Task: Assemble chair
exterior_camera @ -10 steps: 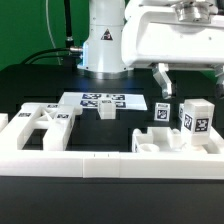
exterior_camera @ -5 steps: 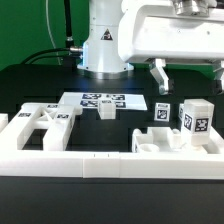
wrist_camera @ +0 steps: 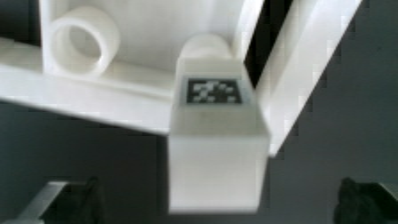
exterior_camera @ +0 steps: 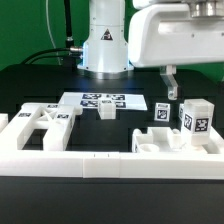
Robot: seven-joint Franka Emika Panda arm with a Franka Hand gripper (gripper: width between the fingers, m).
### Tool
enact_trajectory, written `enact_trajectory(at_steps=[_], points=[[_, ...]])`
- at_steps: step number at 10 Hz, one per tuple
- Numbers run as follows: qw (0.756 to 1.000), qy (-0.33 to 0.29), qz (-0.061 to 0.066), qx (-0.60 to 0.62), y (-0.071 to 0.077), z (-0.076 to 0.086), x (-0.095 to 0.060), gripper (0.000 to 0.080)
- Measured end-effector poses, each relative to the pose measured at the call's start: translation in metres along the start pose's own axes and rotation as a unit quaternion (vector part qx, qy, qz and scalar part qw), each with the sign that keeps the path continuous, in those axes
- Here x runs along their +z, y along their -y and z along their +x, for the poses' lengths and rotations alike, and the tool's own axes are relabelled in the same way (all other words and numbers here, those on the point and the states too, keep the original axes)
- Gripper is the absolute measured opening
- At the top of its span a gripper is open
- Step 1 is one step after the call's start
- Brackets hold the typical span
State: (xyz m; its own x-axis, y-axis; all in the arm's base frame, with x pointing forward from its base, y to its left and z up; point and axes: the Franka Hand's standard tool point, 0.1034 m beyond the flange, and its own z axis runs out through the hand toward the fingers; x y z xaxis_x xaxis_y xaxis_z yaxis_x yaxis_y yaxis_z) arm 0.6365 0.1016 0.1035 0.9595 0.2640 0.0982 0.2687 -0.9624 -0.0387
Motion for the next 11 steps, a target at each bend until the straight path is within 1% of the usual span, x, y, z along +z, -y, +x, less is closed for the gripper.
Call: enact_trajectory(at_steps=[1, 2, 3, 5, 6, 7, 8, 9, 10, 11], points=[[1.0, 0.024, 0.004, 0.001, -0.004, 0.005, 0.003, 0.0649], [0.999, 0.049, 0.008, 0.001, -0.006, 0.006, 0.005, 0.0649], [0.999, 0.05, 0.007, 0.003, -0.01, 0.009, 0.008, 0.0649], [0.999, 0.05, 0.007, 0.006, -0.013, 0.007, 0.013, 0.0649], [0.999, 0.05, 0.007, 0.006, -0.012, 0.007, 0.014, 0.0649], [0.999, 0.049, 0.007, 0.005, -0.01, 0.007, 0.014, 0.0622], [0.999, 0.048, 0.008, 0.004, -0.008, 0.007, 0.014, 0.0622], [0.999, 0.048, 0.008, 0.001, -0.007, 0.008, 0.014, 0.0442], [0.999, 0.047, 0.008, -0.002, -0.007, 0.008, 0.015, 0.0281], [0.999, 0.047, 0.008, 0.003, -0.007, 0.008, 0.015, 0.0281]])
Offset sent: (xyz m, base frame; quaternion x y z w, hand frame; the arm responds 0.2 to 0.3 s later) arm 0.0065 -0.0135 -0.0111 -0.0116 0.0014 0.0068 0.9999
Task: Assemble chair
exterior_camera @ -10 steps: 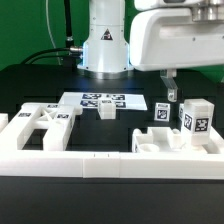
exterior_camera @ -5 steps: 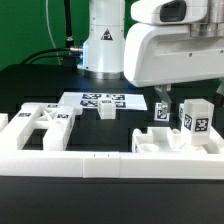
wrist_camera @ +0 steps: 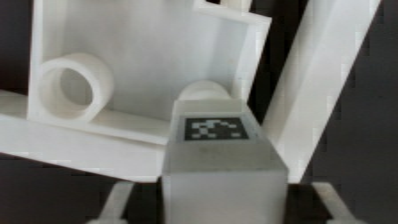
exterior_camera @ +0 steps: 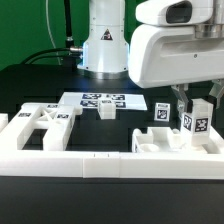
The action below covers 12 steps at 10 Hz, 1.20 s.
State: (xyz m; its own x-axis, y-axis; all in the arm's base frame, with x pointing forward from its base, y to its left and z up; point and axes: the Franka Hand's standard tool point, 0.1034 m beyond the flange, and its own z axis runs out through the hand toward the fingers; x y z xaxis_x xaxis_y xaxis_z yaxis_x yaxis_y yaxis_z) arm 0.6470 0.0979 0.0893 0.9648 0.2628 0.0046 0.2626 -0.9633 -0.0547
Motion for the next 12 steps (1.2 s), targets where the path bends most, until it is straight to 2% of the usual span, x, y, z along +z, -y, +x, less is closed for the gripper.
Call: enact_trajectory(at_steps=[3, 5, 6, 7, 10, 11, 12], points=[[1.0, 0.0, 0.0, 0.009, 0.0, 0.0, 0.0, 0.0284], [0.989, -0.001, 0.009, 0.148, 0.002, 0.0, 0.001, 0.0284], [0.973, -0.011, 0.009, 0.231, 0.005, 0.003, 0.001, 0.0284], [0.966, -0.015, 0.01, 0.257, 0.007, 0.005, 0.001, 0.0284], [0.912, -0.022, 0.018, 0.41, 0.014, 0.008, 0.002, 0.0284], [0.887, -0.02, 0.021, 0.462, 0.017, 0.009, 0.002, 0.0284], [0.867, -0.02, 0.021, 0.498, 0.017, 0.009, 0.002, 0.0284]])
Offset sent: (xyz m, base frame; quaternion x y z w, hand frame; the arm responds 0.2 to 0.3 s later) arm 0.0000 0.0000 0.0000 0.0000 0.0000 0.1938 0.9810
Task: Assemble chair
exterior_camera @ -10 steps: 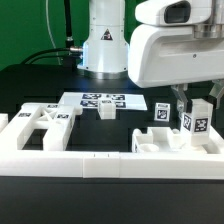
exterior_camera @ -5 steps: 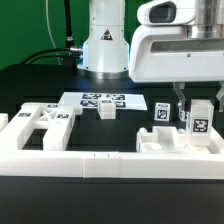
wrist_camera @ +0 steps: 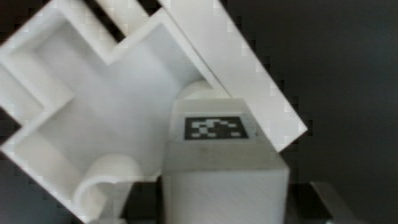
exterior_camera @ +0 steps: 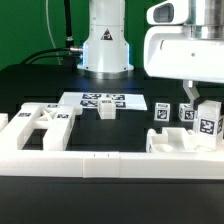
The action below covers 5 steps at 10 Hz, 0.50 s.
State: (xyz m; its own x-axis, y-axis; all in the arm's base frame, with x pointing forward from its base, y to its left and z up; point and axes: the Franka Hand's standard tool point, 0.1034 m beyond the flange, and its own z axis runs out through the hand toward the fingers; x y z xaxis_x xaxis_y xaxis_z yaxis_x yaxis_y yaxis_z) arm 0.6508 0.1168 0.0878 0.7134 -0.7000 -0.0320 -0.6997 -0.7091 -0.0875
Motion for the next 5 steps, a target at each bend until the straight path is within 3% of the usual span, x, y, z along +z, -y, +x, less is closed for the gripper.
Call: enact_trajectory(at_steps=[3, 5], points=[[0.988, 0.0, 0.0, 0.157, -0.0003, 0.0008, 0.0006, 0.0284], [0.982, 0.0, 0.0, 0.186, -0.0002, 0.001, 0.0006, 0.0285]])
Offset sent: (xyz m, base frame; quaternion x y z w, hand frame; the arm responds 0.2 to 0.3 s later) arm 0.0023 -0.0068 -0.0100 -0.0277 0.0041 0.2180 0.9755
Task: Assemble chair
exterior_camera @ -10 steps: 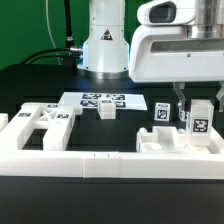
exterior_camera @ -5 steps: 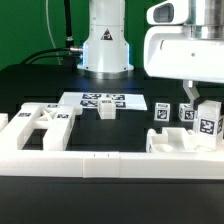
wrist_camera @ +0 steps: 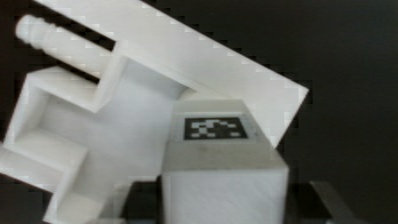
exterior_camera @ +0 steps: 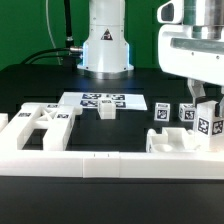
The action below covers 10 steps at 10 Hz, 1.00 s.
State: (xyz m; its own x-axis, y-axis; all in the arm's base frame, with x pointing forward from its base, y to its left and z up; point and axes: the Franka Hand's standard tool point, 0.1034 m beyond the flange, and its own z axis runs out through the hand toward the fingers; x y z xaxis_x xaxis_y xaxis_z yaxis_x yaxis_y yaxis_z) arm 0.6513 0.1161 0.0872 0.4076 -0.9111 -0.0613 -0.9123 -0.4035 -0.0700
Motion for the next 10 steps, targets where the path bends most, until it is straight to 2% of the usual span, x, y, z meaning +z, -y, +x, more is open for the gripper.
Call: enact_trajectory(at_steps=[1, 3, 4, 5, 6, 10], points=[[1.0, 0.0, 0.0, -0.008, 0.0, -0.0004, 0.0003, 0.0285], [0.999, 0.0, 0.0, -0.051, 0.0, -0.0004, 0.0003, 0.0602], [0.995, -0.001, -0.001, -0.096, 0.0003, -0.0026, 0.0006, 0.0635], [0.99, -0.001, -0.001, -0.144, 0.0012, -0.005, 0.0006, 0.0635], [0.979, -0.002, 0.003, -0.203, 0.0022, -0.0036, 0.0002, 0.0647], [0.935, -0.002, 0.002, -0.354, 0.0018, -0.003, 0.0006, 0.0649]])
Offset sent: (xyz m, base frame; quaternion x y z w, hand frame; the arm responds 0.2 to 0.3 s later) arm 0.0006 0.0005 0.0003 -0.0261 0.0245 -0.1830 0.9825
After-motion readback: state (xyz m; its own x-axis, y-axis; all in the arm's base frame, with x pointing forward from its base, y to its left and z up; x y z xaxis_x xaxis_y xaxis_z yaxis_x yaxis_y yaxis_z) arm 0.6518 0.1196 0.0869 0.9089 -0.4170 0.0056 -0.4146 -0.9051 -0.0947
